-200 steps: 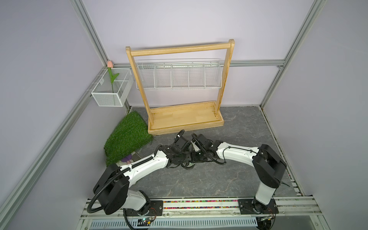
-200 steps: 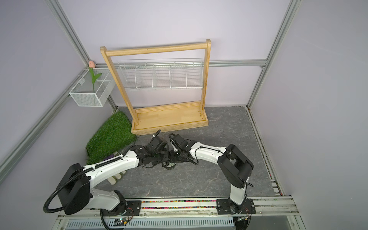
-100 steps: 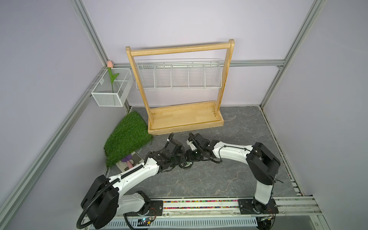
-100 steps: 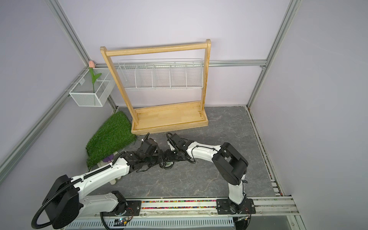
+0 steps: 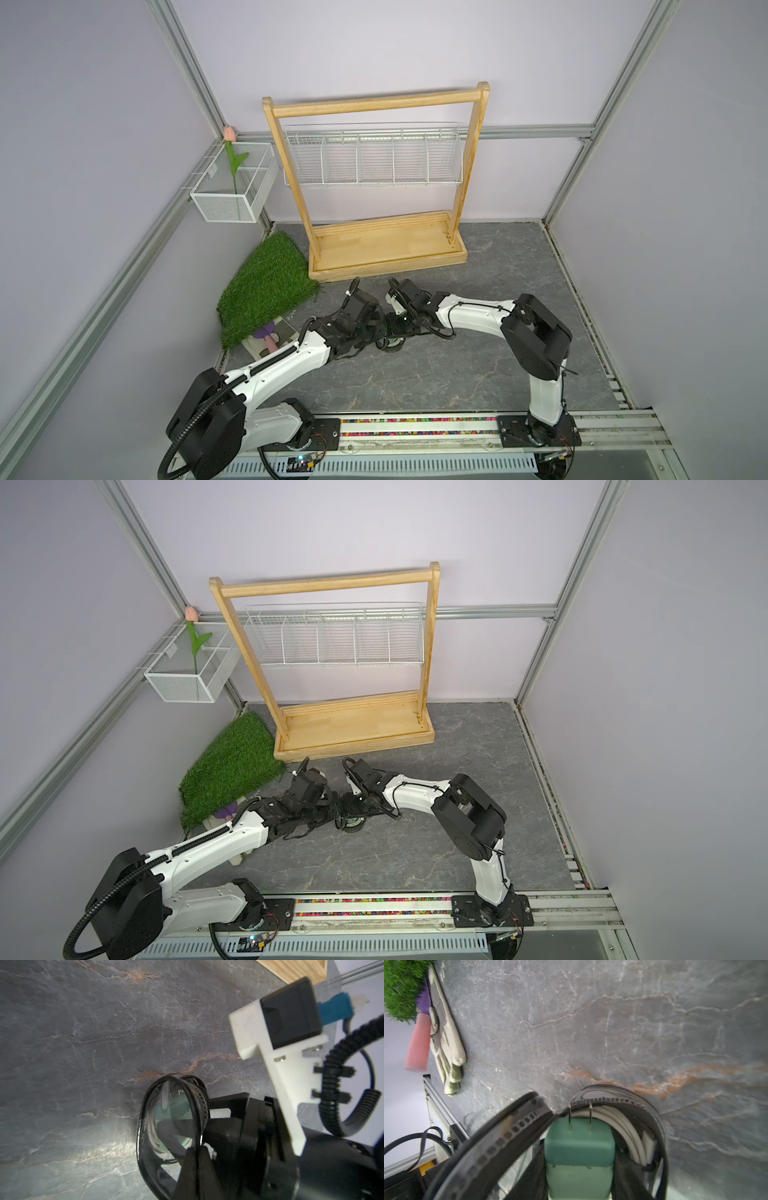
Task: Pack away charging kits
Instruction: Place the plug in the storage bag.
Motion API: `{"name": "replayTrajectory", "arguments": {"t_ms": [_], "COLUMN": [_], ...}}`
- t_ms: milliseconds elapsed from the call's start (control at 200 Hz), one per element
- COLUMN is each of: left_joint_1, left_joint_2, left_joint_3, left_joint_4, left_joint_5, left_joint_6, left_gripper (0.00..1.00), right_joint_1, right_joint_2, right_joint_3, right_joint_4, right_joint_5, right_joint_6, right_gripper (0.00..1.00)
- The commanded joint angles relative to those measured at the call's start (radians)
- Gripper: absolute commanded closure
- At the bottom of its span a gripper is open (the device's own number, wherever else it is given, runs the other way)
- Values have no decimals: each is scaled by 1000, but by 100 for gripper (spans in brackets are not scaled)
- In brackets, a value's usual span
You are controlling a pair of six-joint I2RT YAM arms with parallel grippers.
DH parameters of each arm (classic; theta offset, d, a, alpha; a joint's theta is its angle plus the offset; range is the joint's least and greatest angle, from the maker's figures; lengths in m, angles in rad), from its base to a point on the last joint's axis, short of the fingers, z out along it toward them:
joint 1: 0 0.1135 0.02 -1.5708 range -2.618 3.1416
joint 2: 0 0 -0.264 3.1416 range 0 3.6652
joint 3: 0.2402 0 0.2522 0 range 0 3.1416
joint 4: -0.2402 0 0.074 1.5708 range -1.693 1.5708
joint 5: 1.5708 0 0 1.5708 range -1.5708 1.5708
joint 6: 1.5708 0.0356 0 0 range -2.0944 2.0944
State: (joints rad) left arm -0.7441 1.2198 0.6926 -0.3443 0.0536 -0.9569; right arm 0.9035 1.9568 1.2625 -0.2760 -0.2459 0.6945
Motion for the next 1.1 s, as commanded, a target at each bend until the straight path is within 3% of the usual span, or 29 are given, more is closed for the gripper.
{"name": "replayTrajectory", "arguments": {"t_ms": [0, 75, 185, 280, 685, 900, 1095], "left_joint_1": [2, 2, 2, 2, 2, 0, -16], "left_joint_2": [12, 24, 52, 79, 119, 222, 307], "left_joint_3": [16, 28, 56, 73, 132, 219, 298], "left_joint_4": [19, -10, -53, -64, -113, -175, -211], "left_joint_5": [1, -11, -17, -12, -21, -3, 3], "left_joint_6": [-4, -5, 15, 32, 85, 123, 145], "left_gripper": [100, 100, 100, 100, 100, 100, 100], "right_joint_1": [18, 19, 19, 18, -35, -108, -133], "right_joint_2": [-6, -24, -58, -91, -224, -311, -291], "right_joint_3": [23, 21, 11, -6, -99, -201, -270], "right_joint_4": [-63, -77, -84, -66, -53, -14, 59], "right_joint_5": [27, 43, 56, 53, 15, 21, -7], "right_joint_6": [-24, -27, -24, -16, -29, -50, -64], "right_gripper": [65, 65, 44, 39, 45, 51, 55]}}
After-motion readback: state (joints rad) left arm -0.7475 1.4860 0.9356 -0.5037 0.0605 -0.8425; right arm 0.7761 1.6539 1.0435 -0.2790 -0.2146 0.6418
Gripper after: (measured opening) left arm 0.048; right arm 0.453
